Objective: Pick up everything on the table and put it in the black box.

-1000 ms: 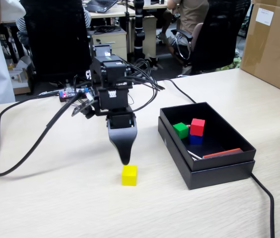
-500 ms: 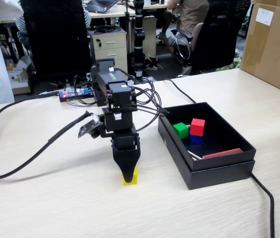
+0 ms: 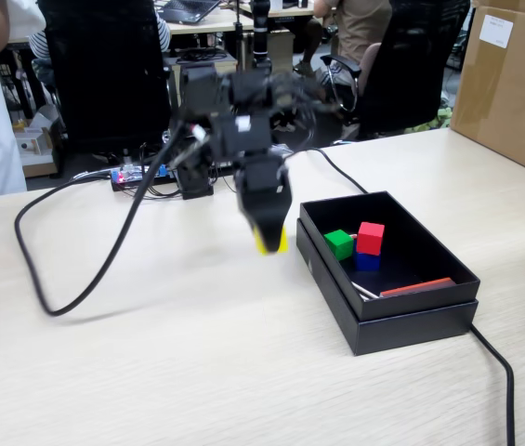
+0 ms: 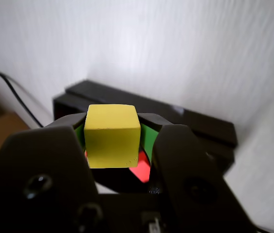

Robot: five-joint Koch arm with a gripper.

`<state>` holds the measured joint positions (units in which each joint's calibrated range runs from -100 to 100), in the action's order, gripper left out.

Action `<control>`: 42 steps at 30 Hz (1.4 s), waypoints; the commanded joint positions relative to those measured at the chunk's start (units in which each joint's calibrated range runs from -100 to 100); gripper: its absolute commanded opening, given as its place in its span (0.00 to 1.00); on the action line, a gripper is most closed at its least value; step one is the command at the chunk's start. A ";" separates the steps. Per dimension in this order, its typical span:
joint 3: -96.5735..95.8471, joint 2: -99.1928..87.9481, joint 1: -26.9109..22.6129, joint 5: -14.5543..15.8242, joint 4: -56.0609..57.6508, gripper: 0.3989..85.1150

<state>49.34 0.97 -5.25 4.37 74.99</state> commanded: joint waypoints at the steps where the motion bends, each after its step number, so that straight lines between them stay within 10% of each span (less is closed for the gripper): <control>1: -2.74 -12.04 -4.98 0.49 0.65 0.10; 24: -11.26 9.53 -11.72 4.88 0.65 0.16; 27: -12.53 8.27 -11.67 4.88 0.65 0.34; 33: -13.89 -6.54 -11.72 4.05 0.65 0.53; 42: -27.85 -50.14 -6.25 1.61 -0.39 0.54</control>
<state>22.32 -36.83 -13.89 8.28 75.69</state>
